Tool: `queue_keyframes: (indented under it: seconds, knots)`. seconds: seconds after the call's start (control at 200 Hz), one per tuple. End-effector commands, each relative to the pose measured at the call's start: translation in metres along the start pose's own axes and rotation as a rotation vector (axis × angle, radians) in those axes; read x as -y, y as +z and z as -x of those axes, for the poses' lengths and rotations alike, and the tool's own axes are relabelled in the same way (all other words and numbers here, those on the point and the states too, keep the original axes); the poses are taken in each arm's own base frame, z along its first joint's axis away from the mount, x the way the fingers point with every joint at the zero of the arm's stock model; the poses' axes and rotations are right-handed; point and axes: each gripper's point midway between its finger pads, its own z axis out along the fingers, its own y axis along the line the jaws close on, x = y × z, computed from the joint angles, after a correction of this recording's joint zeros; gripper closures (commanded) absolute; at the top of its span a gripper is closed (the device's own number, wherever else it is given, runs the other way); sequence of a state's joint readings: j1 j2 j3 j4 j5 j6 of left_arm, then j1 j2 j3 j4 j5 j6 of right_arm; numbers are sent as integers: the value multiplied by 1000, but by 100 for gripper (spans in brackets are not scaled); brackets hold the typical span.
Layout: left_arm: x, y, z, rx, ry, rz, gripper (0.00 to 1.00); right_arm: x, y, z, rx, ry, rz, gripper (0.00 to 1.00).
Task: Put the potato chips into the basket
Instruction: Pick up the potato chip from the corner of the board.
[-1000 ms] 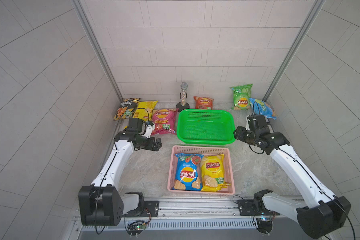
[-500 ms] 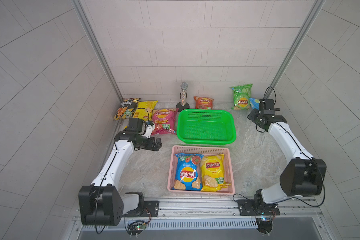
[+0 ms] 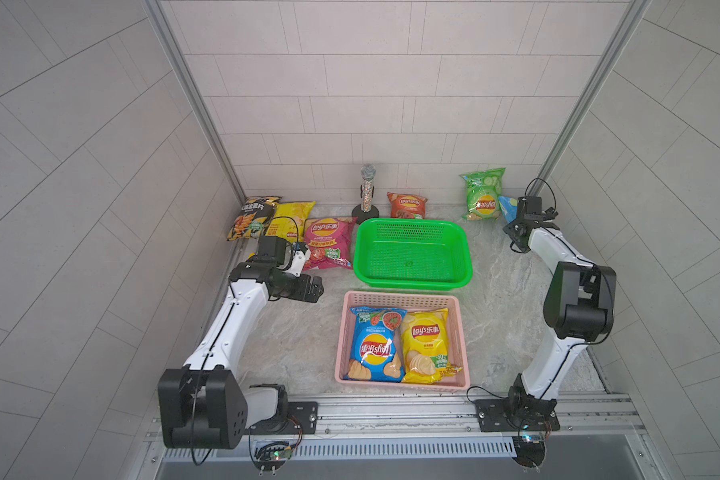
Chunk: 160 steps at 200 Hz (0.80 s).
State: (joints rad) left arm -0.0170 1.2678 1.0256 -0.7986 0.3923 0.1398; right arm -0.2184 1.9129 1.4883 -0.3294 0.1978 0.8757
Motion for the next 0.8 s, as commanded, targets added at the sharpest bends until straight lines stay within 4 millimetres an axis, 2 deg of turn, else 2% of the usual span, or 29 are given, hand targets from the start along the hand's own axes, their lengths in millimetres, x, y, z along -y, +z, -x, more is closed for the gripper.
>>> queue_keyframes:
  seconds: [0.0, 0.145, 0.35, 0.495, 0.63, 0.796]
  knots:
    - [-2, 3, -5, -21, 2, 3, 1, -9, 0, 27, 125, 54, -2, 38]
    - [-2, 3, -6, -22, 2, 2, 1, -12, 15, 36, 164, 73, -32, 38]
    - [-2, 4, -6, -26, 0, 0, 1, -28, 42, 36, 162, 85, -12, 38]
    - [-3, 2, -5, -22, 1, 6, 1, -29, 52, 40, 184, 80, -32, 38]
    - [-3, 3, -6, -27, 0, 5, 1, -39, 61, 41, 182, 68, -7, 38]
    - [-4, 3, -5, -25, 0, 10, 1, -44, 64, 47, 196, 79, -7, 37]
